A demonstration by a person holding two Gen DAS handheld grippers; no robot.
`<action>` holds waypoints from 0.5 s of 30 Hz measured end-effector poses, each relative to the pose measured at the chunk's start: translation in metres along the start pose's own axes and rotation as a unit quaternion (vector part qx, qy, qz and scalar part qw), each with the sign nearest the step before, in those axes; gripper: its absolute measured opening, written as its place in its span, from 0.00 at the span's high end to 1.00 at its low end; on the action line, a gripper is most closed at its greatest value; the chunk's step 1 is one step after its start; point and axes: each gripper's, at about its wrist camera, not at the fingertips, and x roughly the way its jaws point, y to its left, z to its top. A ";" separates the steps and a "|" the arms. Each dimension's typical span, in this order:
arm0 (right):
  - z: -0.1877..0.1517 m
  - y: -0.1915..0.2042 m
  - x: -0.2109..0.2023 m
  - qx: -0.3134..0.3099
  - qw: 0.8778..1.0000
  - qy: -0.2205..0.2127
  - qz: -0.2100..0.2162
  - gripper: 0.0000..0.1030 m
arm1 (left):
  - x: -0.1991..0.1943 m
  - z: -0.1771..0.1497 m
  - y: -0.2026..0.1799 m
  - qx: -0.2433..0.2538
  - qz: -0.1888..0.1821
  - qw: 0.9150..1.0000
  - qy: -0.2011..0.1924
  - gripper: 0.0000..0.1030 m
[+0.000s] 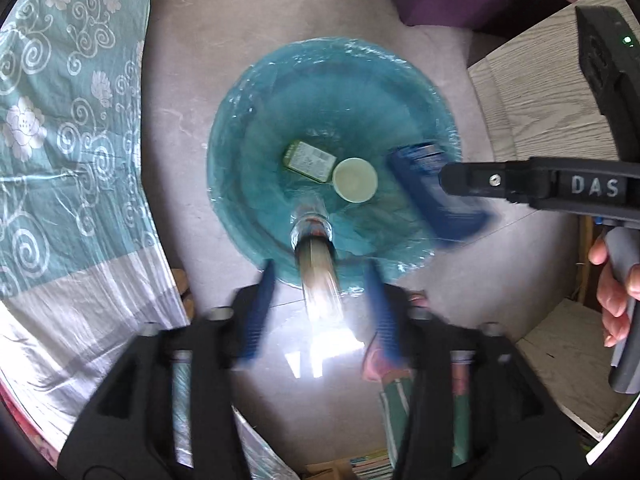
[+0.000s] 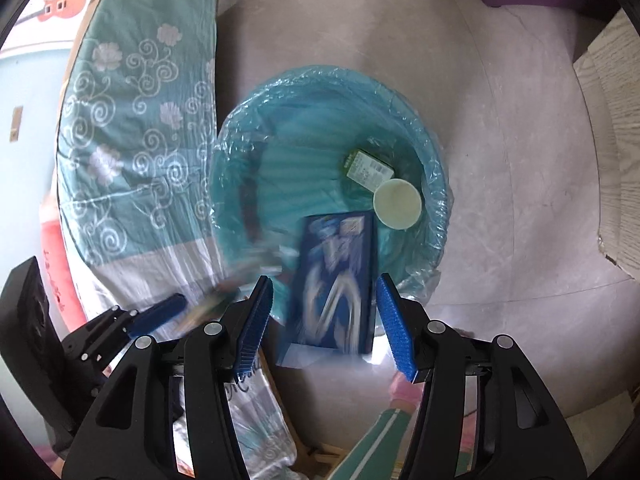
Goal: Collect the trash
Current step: 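Open both grippers to drop the gum box and bottles into the bin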
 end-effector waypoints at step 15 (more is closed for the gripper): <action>-0.012 -0.017 -0.025 0.009 1.000 -0.019 0.001 0.46 | -0.001 -0.015 -0.016 0.001 -0.006 1.000 -0.005 0.49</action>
